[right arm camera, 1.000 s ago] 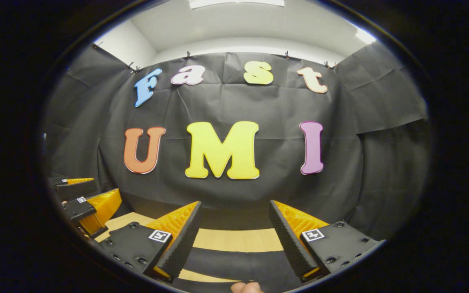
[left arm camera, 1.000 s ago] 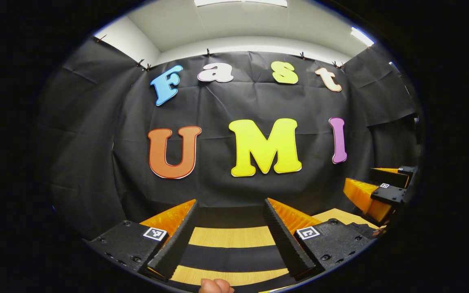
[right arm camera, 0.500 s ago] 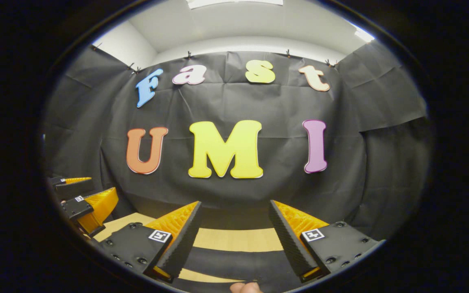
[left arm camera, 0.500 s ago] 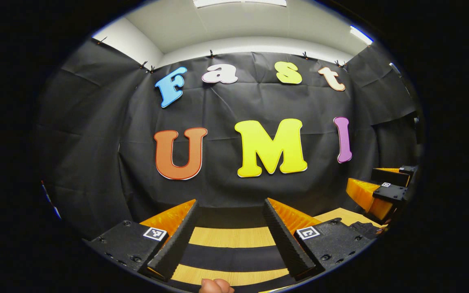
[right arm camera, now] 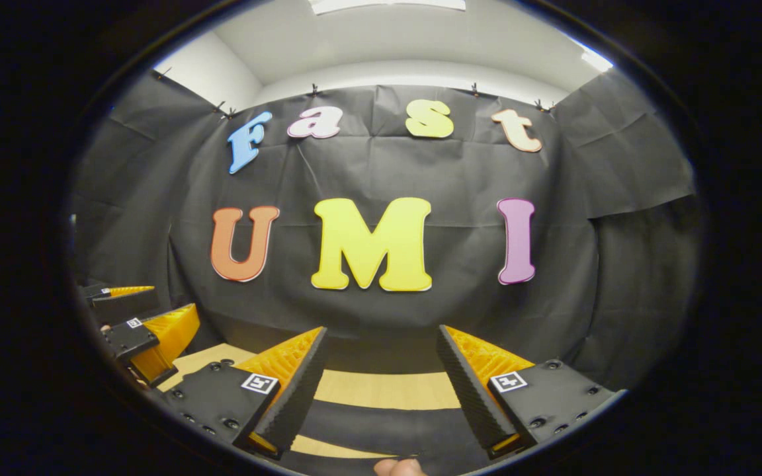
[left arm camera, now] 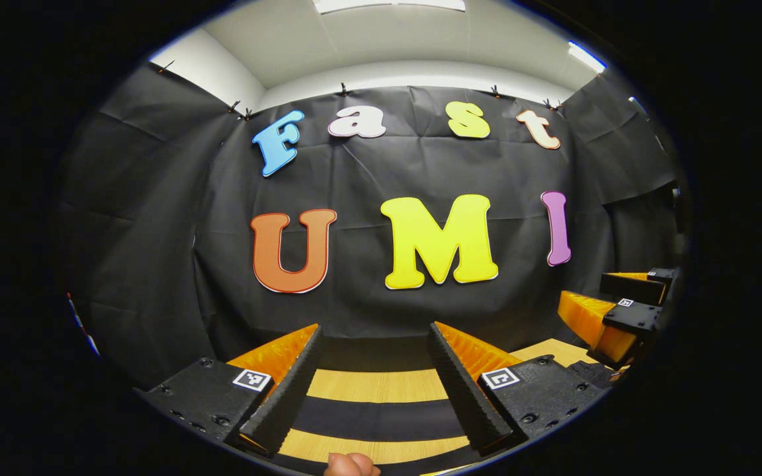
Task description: Grasp the waist and the cuffs of the jeans and fold them to make the two legs overlap; first hold the waist and fold one-third of the jeans toward the cuffs, then hold the cuffs and fold the remaining one-third in the same direction to finish folding.
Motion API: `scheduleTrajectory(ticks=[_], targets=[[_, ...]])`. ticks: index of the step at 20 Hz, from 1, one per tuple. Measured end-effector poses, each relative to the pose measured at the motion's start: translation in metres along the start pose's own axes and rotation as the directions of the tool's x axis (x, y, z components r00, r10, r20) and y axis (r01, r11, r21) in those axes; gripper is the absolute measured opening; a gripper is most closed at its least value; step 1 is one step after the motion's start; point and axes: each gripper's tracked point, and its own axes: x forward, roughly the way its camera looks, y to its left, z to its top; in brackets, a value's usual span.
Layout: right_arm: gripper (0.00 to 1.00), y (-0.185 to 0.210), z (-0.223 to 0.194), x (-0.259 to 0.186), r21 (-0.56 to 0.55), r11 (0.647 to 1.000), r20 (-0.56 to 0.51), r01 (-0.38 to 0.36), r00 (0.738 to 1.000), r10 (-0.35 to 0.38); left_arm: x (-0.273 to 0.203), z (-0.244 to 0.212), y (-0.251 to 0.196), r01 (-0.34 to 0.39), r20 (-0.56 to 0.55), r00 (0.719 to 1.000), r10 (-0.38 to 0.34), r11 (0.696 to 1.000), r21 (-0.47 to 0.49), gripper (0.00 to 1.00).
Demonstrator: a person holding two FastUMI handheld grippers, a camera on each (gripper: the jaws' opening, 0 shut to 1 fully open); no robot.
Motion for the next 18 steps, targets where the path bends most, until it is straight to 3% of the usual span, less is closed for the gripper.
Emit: scheduleTrajectory(ticks=[3, 6, 9, 11, 12, 14, 18], targets=[[0.97, -0.003, -0.004, 0.000, -0.007, 1.000, -0.011, -0.005, 1.000, 0.005, -0.003, -0.004, 0.001, 0.003, -0.007, 1.000, -0.003, 1.000, -0.007, 0.99], [0.97, -0.027, -0.027, -0.007, -0.035, 0.999, -0.074, -0.013, 0.997, 0.011, -0.019, -0.031, 0.015, -0.017, -0.093, 0.996, 0.010, 0.996, -0.083, 0.99], [0.98, -0.068, -0.055, -0.027, -0.034, 0.999, -0.144, 0.015, 0.989, -0.020, -0.051, -0.073, 0.059, -0.119, -0.216, 0.973, 0.085, 0.981, -0.152, 1.00], [0.97, -0.095, -0.076, -0.037, -0.026, 0.998, -0.192, 0.059, 0.979, -0.062, -0.074, -0.108, 0.091, -0.225, -0.345, 0.927, 0.145, 0.953, -0.205, 1.00], [0.97, -0.106, -0.086, -0.041, -0.027, 0.997, -0.221, 0.078, 0.972, -0.082, -0.089, -0.127, 0.107, -0.286, -0.416, 0.894, 0.167, 0.927, -0.241, 1.00], [0.97, -0.126, -0.104, -0.047, -0.016, 0.993, -0.274, 0.114, 0.955, -0.114, -0.120, -0.165, 0.135, -0.416, -0.541, 0.818, 0.193, 0.849, -0.326, 0.99], [0.98, -0.149, -0.123, -0.053, 0.007, 0.985, -0.328, 0.174, 0.931, -0.162, -0.175, -0.230, 0.165, -0.663, -0.734, 0.650, 0.198, 0.620, -0.420, 0.99]])
